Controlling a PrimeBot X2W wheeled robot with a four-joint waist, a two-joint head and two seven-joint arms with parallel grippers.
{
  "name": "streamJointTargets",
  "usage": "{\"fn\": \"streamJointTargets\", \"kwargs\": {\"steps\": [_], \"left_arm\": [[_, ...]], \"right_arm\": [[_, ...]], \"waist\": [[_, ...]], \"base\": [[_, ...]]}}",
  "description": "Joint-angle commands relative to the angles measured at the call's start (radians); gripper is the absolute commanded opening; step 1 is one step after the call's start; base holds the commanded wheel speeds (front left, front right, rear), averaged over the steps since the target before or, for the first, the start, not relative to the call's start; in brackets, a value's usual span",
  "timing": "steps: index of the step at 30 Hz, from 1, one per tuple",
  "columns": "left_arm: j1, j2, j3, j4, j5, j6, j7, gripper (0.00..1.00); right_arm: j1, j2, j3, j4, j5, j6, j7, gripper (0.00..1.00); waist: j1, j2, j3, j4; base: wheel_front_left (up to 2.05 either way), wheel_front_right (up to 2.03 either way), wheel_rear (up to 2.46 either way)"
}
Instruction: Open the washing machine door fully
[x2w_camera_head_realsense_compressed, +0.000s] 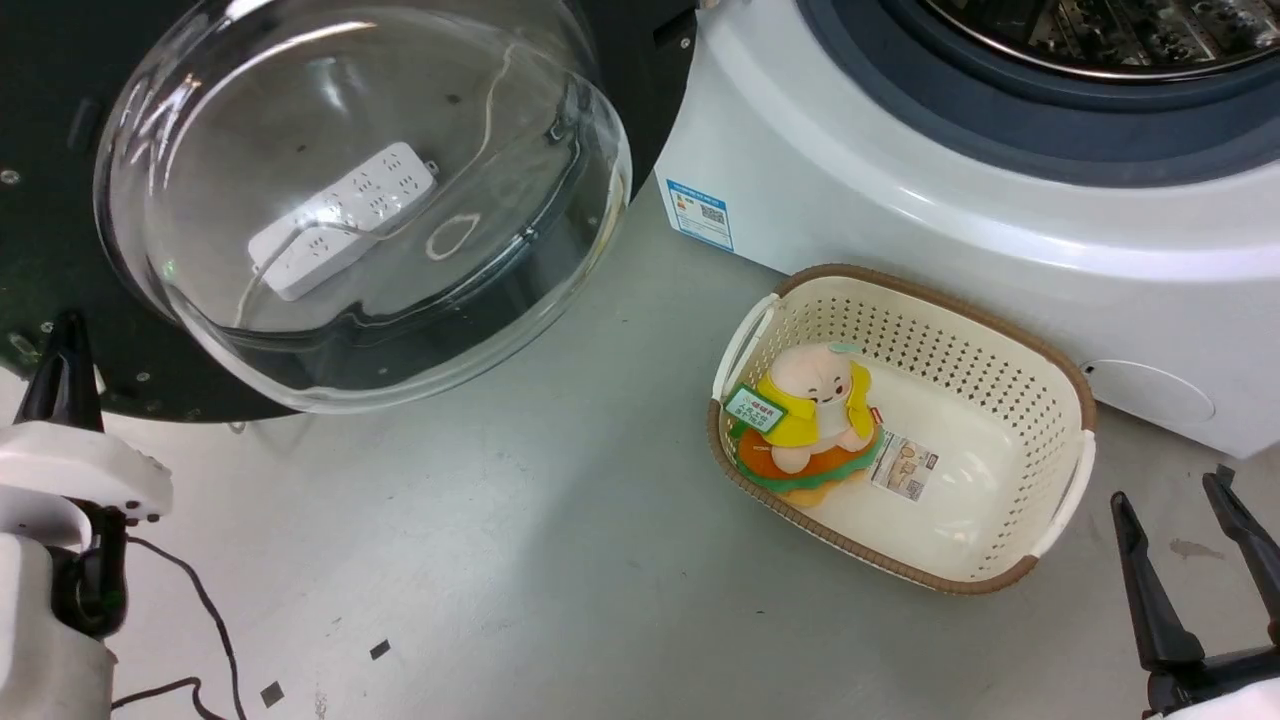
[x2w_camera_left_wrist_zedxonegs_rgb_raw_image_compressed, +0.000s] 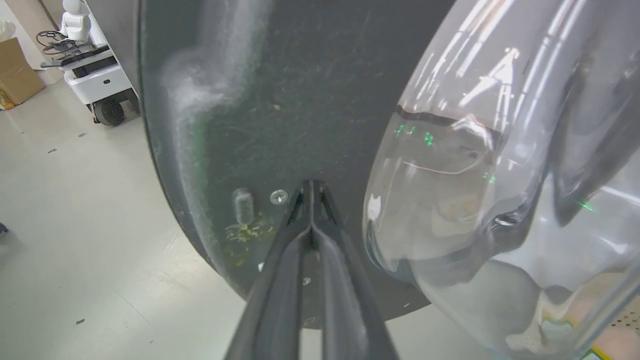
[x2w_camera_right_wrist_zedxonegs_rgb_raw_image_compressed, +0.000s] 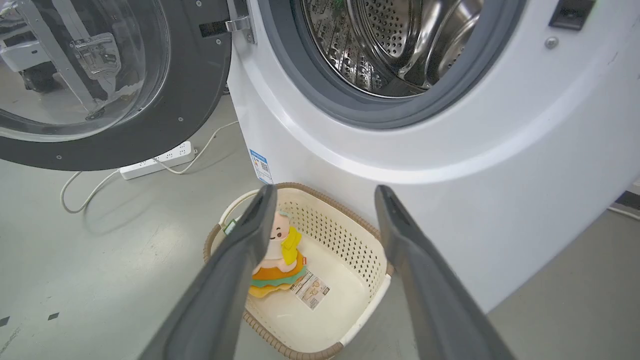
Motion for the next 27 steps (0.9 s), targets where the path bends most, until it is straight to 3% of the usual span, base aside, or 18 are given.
{"fn": "streamJointTargets", "kwargs": {"steps": [1,6,10,15,19,27], "left_arm": [[-0.014,0.007,-0.004,0.017,0.001,-0.005,-0.01,0.0],[-0.024,0.01,-0.02,0.08,0.024,-0.019,-0.045,0.0],[0.007,-0.005,-0.039,0.04,0.063,-0.02,-0.061,0.0],[0.089,-0.05,-0.057,-0.126,0.105,-0.014,-0.065,0.0],[0.185,-0.118,-0.077,-0.298,0.106,-0.017,-0.065,0.0],[0.37,-0.22,-0.178,-0.55,0.143,0.034,-0.048,0.0]], "right_arm": [[0.003,-0.005,-0.001,-0.005,-0.007,0.001,0.002,1.0],[-0.001,0.012,0.002,0.013,-0.004,0.001,-0.013,1.0],[-0.003,0.035,0.007,0.046,0.001,0.001,-0.04,1.0],[-0.013,0.072,0.007,0.097,0.004,0.001,-0.078,1.0],[-0.033,0.097,0.01,0.129,0.005,0.001,-0.105,1.0],[-0.061,0.136,0.025,0.141,-0.001,0.001,-0.134,1.0]], "waist": [[-0.0001,0.0,-0.002,-0.002],[-0.0001,0.0,-0.032,-0.009],[-0.0001,0.0,-0.084,-0.013],[-0.0001,0.0,-0.166,-0.025],[-0.0001,0.0,-0.224,-0.057],[-0.0001,0.0,-0.312,-0.186]], "base": [[0.0,0.0,0.0],[0.0,0.0,0.0],[0.0,0.0,0.0],[0.0,0.0,0.0],[0.0,0.0,0.0],[0.0,0.0,0.0]]}}
